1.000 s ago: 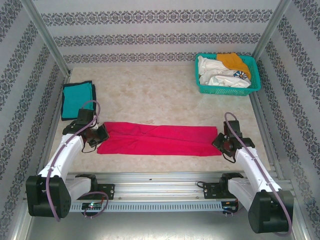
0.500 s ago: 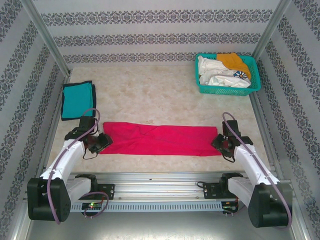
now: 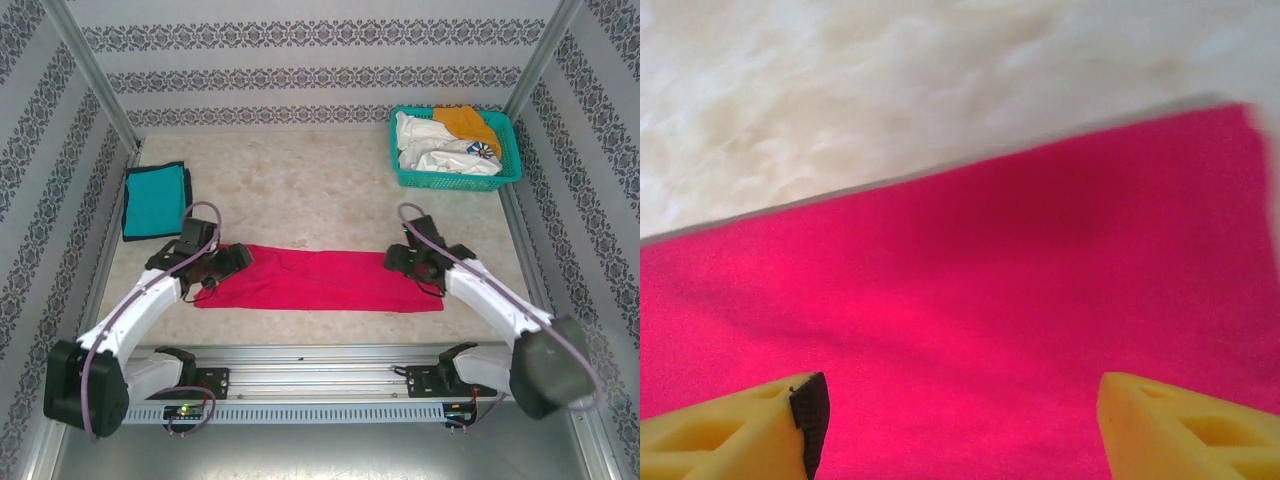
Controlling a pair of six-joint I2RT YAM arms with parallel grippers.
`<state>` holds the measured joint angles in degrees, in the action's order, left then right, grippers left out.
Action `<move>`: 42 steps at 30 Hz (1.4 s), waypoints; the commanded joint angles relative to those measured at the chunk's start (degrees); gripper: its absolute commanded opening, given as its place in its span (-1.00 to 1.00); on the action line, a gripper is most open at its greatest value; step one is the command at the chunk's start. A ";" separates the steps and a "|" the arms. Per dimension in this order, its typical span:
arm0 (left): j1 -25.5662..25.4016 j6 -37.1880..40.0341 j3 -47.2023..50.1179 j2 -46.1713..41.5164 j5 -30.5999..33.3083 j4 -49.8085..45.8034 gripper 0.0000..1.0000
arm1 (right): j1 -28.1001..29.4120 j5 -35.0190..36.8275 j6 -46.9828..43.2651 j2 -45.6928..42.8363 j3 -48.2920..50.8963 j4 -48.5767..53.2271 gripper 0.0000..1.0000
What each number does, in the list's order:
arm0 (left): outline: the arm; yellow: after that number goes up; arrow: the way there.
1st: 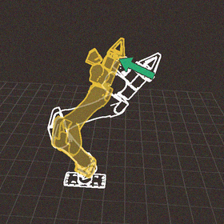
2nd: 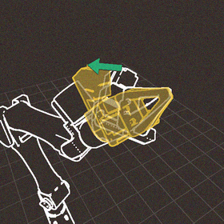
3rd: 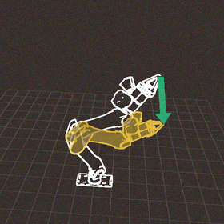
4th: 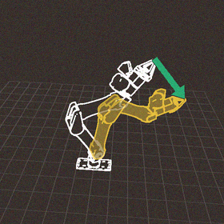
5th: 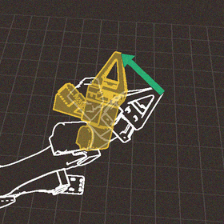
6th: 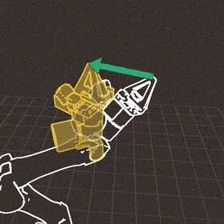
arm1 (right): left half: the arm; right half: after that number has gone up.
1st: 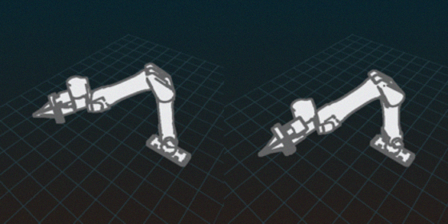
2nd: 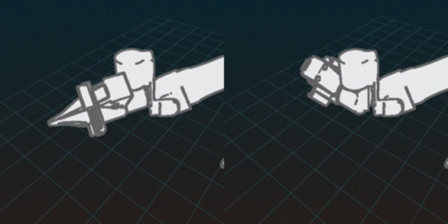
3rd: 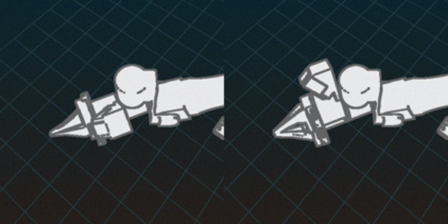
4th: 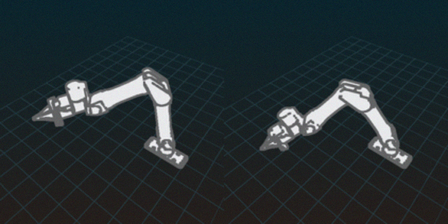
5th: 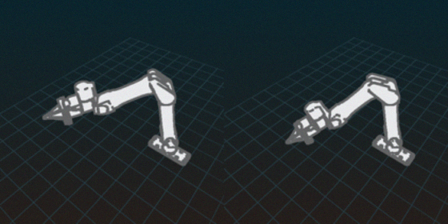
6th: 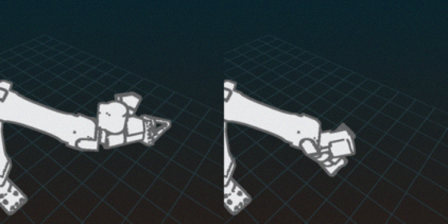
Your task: Fold and stack the t-shirts
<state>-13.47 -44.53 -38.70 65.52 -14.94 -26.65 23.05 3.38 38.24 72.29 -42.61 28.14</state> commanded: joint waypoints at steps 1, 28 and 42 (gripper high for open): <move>-1.21 -5.90 3.99 4.31 -1.30 10.61 0.28 | 5.44 2.19 0.98 7.59 -6.04 -3.58 0.42; 6.13 14.16 -69.54 71.86 -6.84 -5.70 0.63 | 9.01 -8.61 3.01 25.73 -5.20 -9.93 0.30; 6.14 17.18 -107.37 84.93 -7.70 -22.04 0.93 | 18.70 -14.90 5.64 33.74 -16.32 -13.69 0.30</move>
<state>-8.12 -29.15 -141.93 151.04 -22.68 -42.11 39.88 -7.25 42.33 103.00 -58.13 11.84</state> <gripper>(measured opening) 0.963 0.651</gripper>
